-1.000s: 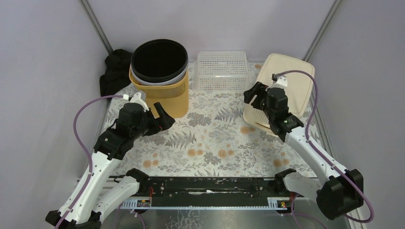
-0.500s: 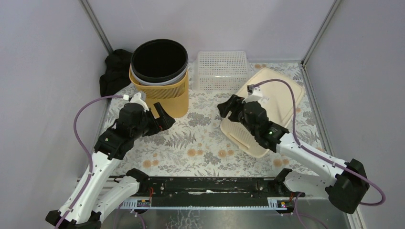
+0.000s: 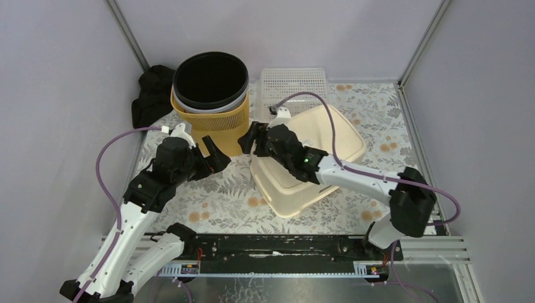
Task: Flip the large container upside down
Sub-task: Move the container to the center of the board.
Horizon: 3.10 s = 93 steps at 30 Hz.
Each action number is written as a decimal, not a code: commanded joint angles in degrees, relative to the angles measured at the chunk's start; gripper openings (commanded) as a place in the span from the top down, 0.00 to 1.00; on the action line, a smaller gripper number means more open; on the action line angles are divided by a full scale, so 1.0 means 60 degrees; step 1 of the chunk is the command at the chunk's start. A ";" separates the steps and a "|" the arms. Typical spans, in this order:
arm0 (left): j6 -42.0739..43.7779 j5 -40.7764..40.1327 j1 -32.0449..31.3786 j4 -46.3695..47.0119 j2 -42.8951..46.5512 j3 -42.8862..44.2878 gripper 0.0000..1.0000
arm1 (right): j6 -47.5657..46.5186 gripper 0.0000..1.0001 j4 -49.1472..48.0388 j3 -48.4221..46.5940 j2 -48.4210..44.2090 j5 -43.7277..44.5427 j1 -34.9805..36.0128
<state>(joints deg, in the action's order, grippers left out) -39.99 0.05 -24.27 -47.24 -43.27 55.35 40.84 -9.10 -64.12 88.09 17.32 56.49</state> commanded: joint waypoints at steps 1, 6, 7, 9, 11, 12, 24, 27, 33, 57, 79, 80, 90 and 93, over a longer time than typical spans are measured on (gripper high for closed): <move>-0.0073 -0.0251 0.0046 0.0017 0.0187 0.0231 0.00 | -0.0446 0.23 0.2332 -0.0622 0.1889 -0.0675 0.0202; -0.0169 -0.0308 0.0047 -0.0117 0.0209 0.0306 0.00 | -0.1250 0.21 0.2709 -0.2462 0.3050 -0.0456 0.0096; -0.0190 -0.0301 0.0046 -0.0134 0.0209 0.0330 0.00 | -0.1357 0.21 0.2798 -0.2777 0.3219 -0.0530 0.0043; -0.0205 -0.0362 0.0045 -0.0198 0.0223 0.0378 0.00 | -0.1575 0.20 0.2852 -0.3228 0.3321 -0.0810 -0.0099; -0.0211 -0.0437 0.0039 -0.0300 0.0242 0.0437 0.00 | -0.1760 0.19 0.2697 -0.3345 0.3081 -0.1271 -0.0274; -0.0219 -0.0462 0.0045 -0.0324 0.0253 0.0449 0.00 | -0.1849 0.19 0.2639 -0.3349 0.2879 -0.1517 -0.0366; -0.0187 -0.0415 0.0045 0.0237 -0.0372 0.0281 0.00 | -0.3009 0.11 0.4009 -0.2332 -0.0676 -0.2523 -0.1677; -0.0176 -0.0301 0.0045 0.0472 -0.0651 0.0246 0.00 | -0.3254 0.10 0.4259 -0.1604 -0.1740 -0.2014 -0.2361; -0.0116 -0.0343 0.0046 0.0757 -0.0819 0.0078 0.00 | -0.3416 0.08 0.4489 -0.0111 -0.3305 -0.1574 -0.4746; -0.0025 -0.1869 0.1815 0.4763 -0.4893 -0.0291 0.00 | -0.3000 0.07 0.4359 0.1662 -0.4696 -0.1516 -0.6591; -0.0116 -0.0681 0.2357 0.5310 -0.5415 0.0109 0.00 | -0.2979 0.07 0.4716 0.1826 -0.5027 -0.1699 -0.6610; -0.0129 -0.0564 0.2328 0.5076 -0.5009 0.0022 0.00 | -0.2970 0.07 0.4704 0.1808 -0.5036 -0.1709 -0.6611; -0.0051 0.1107 0.2170 0.3656 -0.1791 -0.1213 0.00 | -0.2883 0.01 0.4617 0.1743 -0.5046 -0.1815 -0.6617; -0.0152 0.1634 0.2101 0.3602 -0.1298 -0.1463 0.00 | -0.2831 0.01 0.4693 0.1668 -0.4906 -0.1721 -0.6619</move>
<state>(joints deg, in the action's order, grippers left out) -40.47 4.19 -10.96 -22.26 -53.71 48.69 23.20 19.92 -51.46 58.65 7.16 17.19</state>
